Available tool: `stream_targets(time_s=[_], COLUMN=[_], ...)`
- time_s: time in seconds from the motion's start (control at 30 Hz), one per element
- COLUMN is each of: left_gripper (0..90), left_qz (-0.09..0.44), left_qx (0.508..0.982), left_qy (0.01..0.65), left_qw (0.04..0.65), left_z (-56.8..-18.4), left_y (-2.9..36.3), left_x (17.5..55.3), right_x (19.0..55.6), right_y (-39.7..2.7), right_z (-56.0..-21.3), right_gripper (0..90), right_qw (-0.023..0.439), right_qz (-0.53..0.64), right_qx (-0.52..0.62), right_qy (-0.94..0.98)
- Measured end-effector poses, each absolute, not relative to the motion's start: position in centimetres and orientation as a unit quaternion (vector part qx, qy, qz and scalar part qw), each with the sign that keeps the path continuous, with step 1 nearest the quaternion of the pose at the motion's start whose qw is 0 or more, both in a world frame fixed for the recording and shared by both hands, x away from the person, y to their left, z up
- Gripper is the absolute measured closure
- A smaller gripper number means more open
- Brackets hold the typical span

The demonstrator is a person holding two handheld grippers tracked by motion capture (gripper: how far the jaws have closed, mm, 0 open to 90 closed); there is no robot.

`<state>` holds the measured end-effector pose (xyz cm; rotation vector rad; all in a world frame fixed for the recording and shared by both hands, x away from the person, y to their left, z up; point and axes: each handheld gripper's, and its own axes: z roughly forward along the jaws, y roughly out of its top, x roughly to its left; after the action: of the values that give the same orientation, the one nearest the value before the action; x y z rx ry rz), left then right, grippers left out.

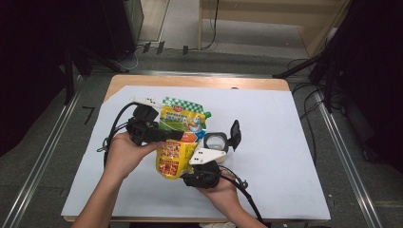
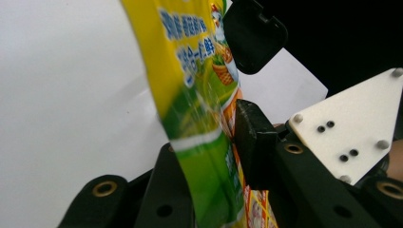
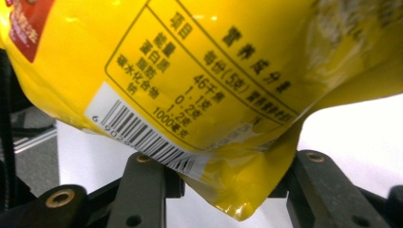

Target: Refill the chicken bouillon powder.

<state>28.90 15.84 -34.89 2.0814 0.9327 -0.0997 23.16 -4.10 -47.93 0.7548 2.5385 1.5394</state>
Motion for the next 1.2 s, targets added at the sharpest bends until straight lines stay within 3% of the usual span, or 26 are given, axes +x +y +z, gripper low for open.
stream_targets(time_s=[0.83,1.2], left_gripper=[71.8,72.1], left_qz=[-0.047,-0.067], left_qx=[0.840,0.836], left_qy=[0.357,0.365], left_qw=[0.406,0.405], left_z=[-35.7,-36.3], left_y=[14.3,14.3], left_x=[28.8,29.2], right_x=[21.9,21.2], right_y=[-3.8,-3.6], right_z=[-46.5,-46.4], right_gripper=[60.1,61.1], right_qw=[0.008,0.020], right_qz=[0.514,0.514], right_qx=[0.237,0.218], right_qy=[0.824,0.830])
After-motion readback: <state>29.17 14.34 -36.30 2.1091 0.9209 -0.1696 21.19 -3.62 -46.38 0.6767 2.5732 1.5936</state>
